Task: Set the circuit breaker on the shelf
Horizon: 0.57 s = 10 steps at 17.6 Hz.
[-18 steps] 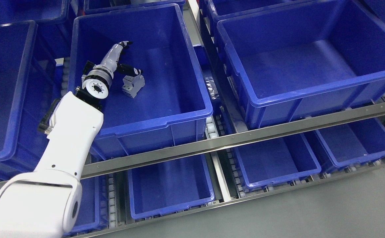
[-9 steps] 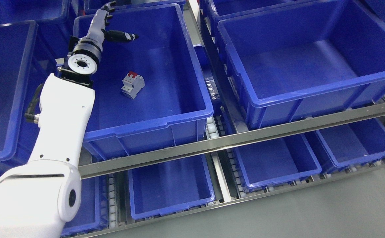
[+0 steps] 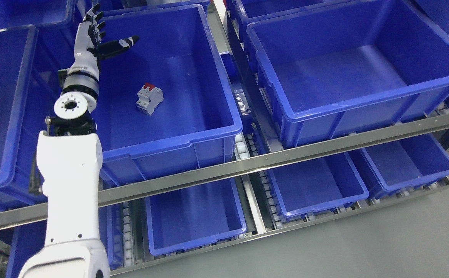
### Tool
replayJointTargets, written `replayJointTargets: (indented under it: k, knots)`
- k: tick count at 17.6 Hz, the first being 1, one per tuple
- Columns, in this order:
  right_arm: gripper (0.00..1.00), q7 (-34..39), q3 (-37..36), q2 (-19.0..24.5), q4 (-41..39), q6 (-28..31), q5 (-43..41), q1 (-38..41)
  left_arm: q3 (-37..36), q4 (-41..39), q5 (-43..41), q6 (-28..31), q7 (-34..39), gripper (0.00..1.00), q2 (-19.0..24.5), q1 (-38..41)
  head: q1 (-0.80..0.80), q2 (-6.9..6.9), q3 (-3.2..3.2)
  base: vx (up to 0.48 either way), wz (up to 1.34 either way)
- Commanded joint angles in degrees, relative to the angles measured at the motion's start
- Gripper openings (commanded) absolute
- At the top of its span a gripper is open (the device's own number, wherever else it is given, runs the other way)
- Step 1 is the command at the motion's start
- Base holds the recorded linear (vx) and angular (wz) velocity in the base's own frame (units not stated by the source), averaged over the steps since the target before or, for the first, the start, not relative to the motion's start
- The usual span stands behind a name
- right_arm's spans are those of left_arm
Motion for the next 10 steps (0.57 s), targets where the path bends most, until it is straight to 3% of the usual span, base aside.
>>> replayJointTargets:
  k: [1,10]
  knots:
    - [1.0,-0.3,1.1,-1.0,0.0,0.7,0.0,0.0,1.4,-32.4,3.1,-0.6,0.0,1.0,0.2,11.2,0.0,0.0,0.0,-0.027,-0.06]
    - [1.0,-0.2,1.1,-1.0,0.0,0.7,0.0,0.0,-1.3,-32.3,3.1,-2.5,0.1,1.0,0.2,14.9,0.0,0.0,0.0,-0.067,-0.06]
